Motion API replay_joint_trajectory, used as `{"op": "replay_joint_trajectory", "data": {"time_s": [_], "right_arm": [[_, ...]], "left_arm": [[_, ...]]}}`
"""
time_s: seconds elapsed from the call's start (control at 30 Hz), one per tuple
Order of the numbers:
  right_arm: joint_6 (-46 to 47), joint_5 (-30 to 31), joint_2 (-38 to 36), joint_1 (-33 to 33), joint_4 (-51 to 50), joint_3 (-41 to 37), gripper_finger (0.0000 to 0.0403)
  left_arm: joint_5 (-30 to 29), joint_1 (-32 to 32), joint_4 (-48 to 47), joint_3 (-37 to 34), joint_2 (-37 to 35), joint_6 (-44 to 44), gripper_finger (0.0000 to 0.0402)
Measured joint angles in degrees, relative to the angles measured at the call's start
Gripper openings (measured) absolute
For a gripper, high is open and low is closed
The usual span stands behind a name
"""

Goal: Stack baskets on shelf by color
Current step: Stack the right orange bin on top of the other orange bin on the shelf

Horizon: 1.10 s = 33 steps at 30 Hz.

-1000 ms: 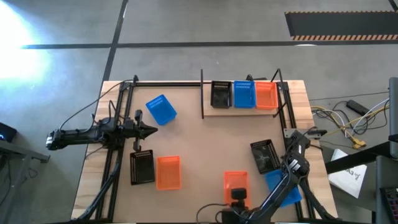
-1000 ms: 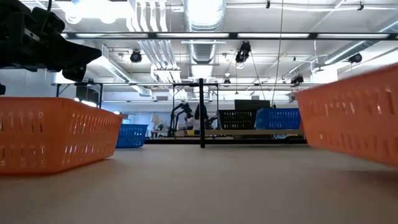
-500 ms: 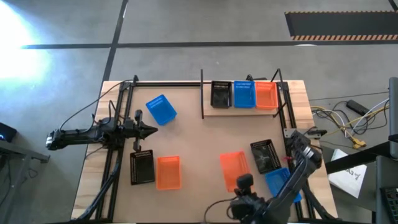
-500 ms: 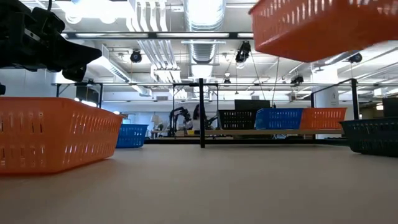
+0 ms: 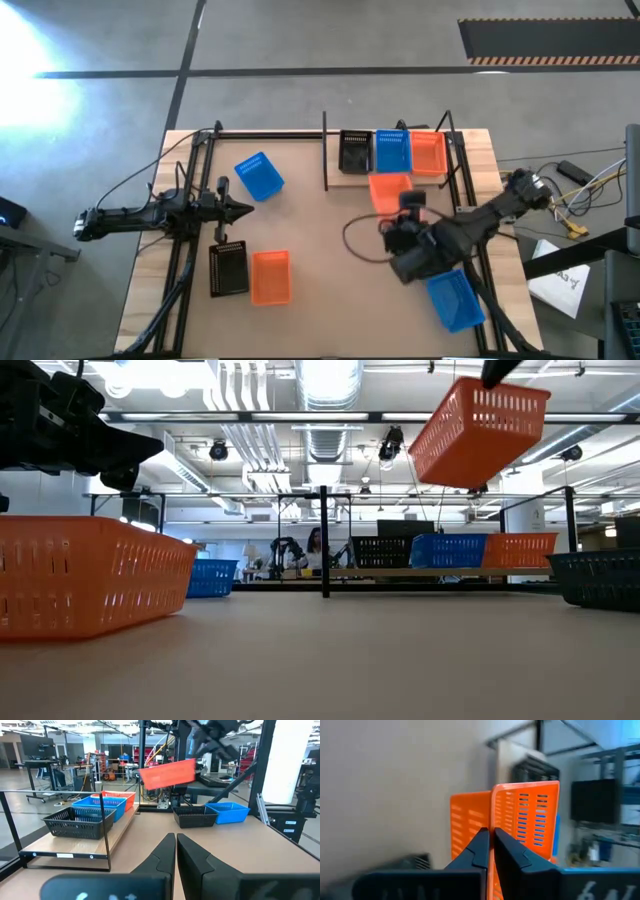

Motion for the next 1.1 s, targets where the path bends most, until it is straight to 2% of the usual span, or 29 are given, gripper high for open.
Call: {"op": "replay_joint_trajectory", "data": {"time_s": [0.43, 0.57, 0.87, 1.03, 1.1], "right_arm": [[-10.4, 7.8, -16.1, -16.0, 0.8, -20.3, 0.0009], [-16.3, 7.8, -18.5, -22.4, 3.8, -25.5, 0.0009], [-33.2, 7.3, -21.4, -36.8, 18.4, -34.7, 0.0009], [-37.2, 6.4, -21.6, -42.9, 21.4, -37.1, 0.0009], [-38.7, 3.8, -21.6, -44.4, 23.2, -38.0, 0.0009]], "left_arm": [[0.0, 0.0, 0.0, 0.0, 0.1, 0.0, 0.0], [0.0, 0.0, 0.0, 0.0, 0.1, 0.0, 0.0], [0.0, 0.0, 0.0, 0.0, 0.1, 0.0, 0.0], [0.0, 0.0, 0.0, 0.0, 0.1, 0.0, 0.0], [0.0, 0.0, 0.0, 0.0, 0.1, 0.0, 0.0]]}}
